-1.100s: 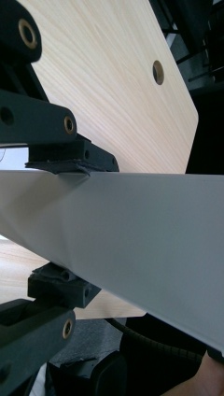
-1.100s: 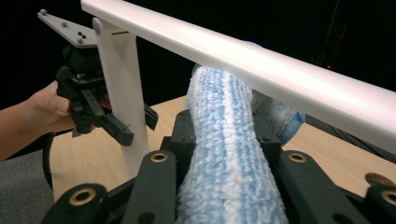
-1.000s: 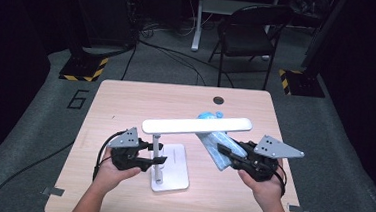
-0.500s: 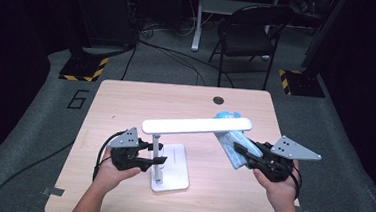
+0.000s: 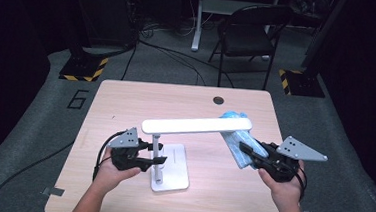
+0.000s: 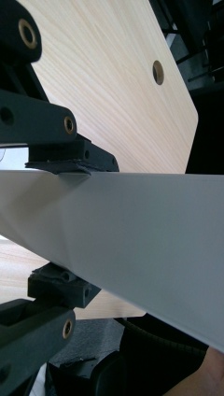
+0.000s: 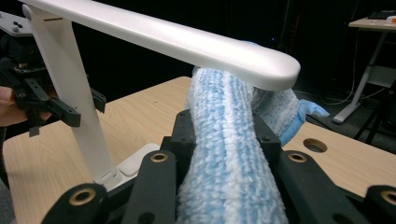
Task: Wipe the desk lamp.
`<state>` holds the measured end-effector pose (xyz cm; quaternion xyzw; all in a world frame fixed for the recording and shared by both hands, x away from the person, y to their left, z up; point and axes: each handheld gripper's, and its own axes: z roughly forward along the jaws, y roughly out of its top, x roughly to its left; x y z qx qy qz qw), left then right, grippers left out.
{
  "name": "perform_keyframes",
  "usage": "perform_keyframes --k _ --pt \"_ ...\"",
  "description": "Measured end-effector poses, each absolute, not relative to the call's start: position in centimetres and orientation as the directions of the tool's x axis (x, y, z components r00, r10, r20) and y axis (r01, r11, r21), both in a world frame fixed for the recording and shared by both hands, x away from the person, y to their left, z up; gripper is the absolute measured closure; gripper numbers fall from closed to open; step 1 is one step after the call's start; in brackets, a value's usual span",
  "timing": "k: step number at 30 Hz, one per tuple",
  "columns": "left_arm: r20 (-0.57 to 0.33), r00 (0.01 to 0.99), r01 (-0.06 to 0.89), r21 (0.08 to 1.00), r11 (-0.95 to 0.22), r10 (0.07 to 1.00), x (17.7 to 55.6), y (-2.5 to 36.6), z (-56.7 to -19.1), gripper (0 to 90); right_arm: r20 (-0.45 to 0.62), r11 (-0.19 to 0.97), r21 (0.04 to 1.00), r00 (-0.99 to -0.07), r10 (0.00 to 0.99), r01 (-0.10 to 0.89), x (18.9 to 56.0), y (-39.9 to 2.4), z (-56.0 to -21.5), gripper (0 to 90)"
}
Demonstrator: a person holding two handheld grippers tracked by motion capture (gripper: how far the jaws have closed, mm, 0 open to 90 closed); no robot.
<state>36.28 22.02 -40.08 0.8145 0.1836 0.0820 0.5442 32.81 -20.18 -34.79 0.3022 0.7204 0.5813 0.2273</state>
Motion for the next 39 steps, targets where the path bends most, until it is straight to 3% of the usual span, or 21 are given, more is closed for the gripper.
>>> perform_keyframes --k 18,39 --pt "-0.064 0.917 0.209 0.916 -0.341 0.393 36.3 22.1 -40.1 51.2 0.004 0.166 0.974 -0.748 0.664 0.152 32.7 -18.9 -34.2 68.4" --pt "-0.065 0.915 0.212 0.917 -0.338 0.398 36.2 22.0 -40.1 51.2 -0.044 0.243 0.965 -0.852 0.522 0.099 32.6 -12.7 -32.6 68.5"
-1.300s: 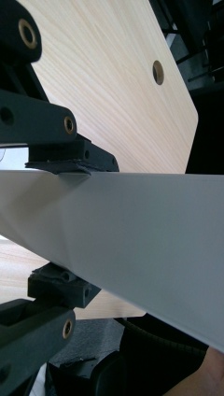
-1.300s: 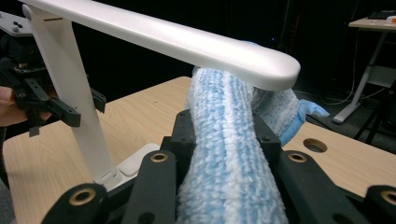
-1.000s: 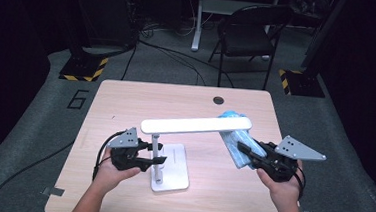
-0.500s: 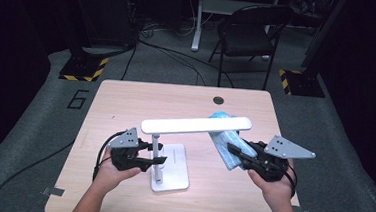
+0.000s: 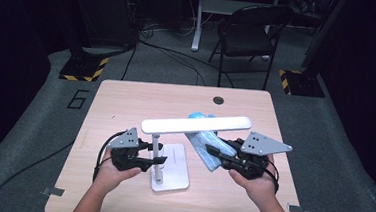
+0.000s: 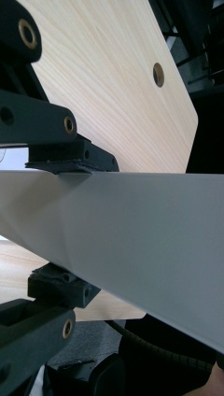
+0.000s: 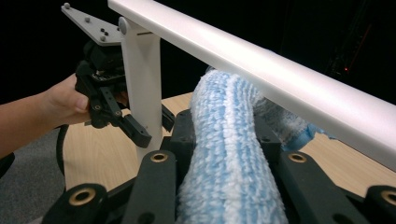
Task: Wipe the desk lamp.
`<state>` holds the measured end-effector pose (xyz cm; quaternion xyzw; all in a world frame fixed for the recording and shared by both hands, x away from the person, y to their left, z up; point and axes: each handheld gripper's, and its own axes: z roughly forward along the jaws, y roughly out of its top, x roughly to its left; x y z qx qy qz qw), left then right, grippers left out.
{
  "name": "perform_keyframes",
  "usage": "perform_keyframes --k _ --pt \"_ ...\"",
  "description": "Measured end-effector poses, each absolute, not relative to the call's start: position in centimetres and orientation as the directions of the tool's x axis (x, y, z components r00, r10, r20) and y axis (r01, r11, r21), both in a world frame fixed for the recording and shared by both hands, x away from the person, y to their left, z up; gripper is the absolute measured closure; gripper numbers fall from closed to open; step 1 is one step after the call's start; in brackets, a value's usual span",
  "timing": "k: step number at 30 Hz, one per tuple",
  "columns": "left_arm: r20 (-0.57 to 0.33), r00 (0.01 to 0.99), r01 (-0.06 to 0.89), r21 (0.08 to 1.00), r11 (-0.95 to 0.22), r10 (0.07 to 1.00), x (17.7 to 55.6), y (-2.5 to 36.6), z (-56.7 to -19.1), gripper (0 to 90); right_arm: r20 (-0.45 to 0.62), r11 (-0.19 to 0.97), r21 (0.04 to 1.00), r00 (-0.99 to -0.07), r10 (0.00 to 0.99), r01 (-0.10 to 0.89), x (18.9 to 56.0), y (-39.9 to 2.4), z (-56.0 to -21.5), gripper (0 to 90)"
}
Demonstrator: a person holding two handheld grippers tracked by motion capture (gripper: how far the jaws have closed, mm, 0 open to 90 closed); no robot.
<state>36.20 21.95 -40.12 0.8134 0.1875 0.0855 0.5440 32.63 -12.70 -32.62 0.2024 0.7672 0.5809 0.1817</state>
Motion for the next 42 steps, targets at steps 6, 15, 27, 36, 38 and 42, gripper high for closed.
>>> perform_keyframes --k 6,15,27,36,38,42 --pt "-0.071 0.915 0.217 0.917 -0.336 0.398 36.2 21.9 -40.1 51.1 -0.050 0.249 0.965 -0.868 0.494 0.085 32.7 -11.4 -32.4 68.4" --pt "-0.080 0.909 0.223 0.922 -0.317 0.408 36.2 22.0 -40.3 51.0 -0.067 0.273 0.960 -0.890 0.450 0.065 32.7 -9.7 -31.8 68.4" --pt "-0.077 0.913 0.221 0.918 -0.328 0.400 36.2 21.9 -40.2 50.8 -0.076 0.295 0.954 -0.916 0.394 0.047 31.3 -10.3 -31.1 68.5" --pt "-0.086 0.912 0.228 0.919 -0.322 0.402 36.2 21.9 -40.2 50.7 -0.067 0.287 0.957 -0.930 0.361 0.042 29.9 -11.1 -30.0 68.5" --pt "-0.085 0.912 0.229 0.918 -0.324 0.402 36.2 21.9 -40.2 50.7 -0.058 0.285 0.957 -0.934 0.353 0.048 29.7 -11.2 -29.7 68.5" --pt "-0.082 0.910 0.226 0.920 -0.319 0.407 36.3 21.9 -40.2 50.7 -0.034 0.263 0.963 -0.942 0.334 0.059 29.4 -11.5 -29.2 68.6"
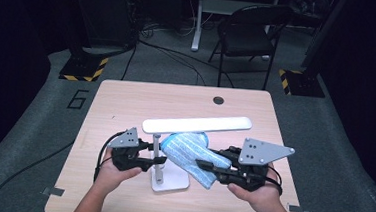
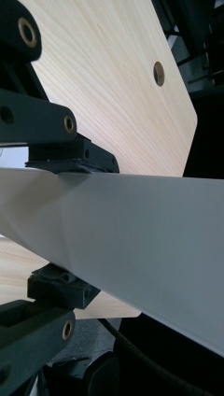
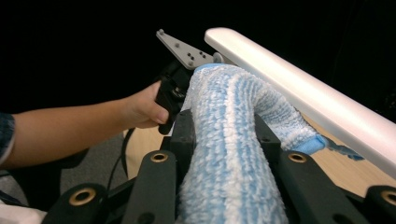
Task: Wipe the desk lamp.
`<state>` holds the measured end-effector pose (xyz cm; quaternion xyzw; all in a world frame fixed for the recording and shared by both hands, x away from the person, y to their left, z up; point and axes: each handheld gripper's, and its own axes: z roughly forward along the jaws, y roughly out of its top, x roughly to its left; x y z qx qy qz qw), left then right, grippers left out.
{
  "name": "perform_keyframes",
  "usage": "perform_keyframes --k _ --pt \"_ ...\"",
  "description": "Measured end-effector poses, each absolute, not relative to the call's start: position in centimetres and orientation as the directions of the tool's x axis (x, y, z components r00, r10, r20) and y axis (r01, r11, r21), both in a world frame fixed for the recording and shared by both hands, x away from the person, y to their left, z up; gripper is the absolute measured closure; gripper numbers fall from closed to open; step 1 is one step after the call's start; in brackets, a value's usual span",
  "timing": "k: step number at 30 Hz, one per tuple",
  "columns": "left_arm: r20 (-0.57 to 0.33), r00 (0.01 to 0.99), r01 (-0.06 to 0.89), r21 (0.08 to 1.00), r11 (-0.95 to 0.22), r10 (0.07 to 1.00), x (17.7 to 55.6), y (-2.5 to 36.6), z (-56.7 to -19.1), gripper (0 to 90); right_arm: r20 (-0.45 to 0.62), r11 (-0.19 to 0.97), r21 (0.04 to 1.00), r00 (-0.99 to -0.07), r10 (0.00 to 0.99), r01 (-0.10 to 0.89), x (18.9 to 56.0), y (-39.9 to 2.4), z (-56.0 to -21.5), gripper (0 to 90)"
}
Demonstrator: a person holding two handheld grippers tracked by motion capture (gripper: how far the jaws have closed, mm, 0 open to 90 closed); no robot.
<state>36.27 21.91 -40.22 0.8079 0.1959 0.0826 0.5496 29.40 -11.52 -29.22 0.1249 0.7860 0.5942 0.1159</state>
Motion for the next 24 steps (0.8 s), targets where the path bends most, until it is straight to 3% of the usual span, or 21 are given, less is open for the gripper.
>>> perform_keyframes --k 24 --pt "-0.090 0.913 0.228 0.921 -0.314 0.399 36.3 21.9 -40.3 50.5 -0.049 0.217 0.976 -0.941 0.336 0.026 31.4 -10.8 -24.1 68.7"
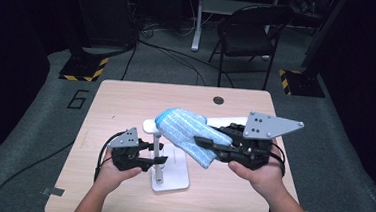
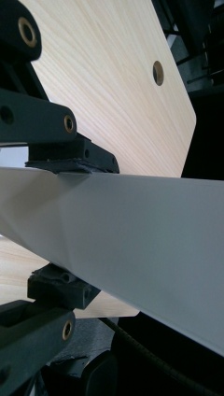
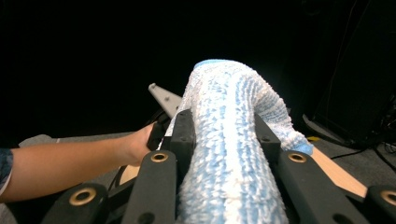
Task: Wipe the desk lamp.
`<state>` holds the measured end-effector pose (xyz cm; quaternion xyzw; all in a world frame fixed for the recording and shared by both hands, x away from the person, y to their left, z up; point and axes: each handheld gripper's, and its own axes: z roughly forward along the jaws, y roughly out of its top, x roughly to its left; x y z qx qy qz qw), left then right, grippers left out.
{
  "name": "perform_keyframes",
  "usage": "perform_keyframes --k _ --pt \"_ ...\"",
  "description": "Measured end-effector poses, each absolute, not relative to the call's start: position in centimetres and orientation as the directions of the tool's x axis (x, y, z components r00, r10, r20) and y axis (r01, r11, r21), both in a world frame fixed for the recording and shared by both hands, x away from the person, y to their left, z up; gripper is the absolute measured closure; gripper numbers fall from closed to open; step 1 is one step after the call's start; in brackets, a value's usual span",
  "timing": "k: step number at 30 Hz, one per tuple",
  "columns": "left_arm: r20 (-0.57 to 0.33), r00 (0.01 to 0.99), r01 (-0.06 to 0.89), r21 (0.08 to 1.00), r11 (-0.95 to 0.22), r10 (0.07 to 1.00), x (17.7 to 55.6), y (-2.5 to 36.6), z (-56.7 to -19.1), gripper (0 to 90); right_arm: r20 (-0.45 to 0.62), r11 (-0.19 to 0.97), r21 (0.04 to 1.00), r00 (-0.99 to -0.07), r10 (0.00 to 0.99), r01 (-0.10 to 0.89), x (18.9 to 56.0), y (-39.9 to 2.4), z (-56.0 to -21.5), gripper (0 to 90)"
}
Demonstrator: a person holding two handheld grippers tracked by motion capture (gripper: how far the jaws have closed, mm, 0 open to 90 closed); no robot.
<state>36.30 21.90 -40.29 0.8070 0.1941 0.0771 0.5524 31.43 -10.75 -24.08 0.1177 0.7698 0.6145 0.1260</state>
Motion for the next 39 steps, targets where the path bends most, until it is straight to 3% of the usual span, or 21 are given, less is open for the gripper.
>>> perform_keyframes --k 11,39 --pt "-0.092 0.914 0.230 0.920 -0.317 0.396 36.3 21.9 -40.3 50.5 -0.067 0.228 0.973 -0.919 0.388 0.025 33.4 -10.5 -22.8 68.7" --pt "-0.082 0.908 0.221 0.926 -0.305 0.411 36.2 21.8 -40.4 50.5 -0.042 0.272 0.960 -0.923 0.384 0.070 35.4 -6.5 -26.0 67.6"
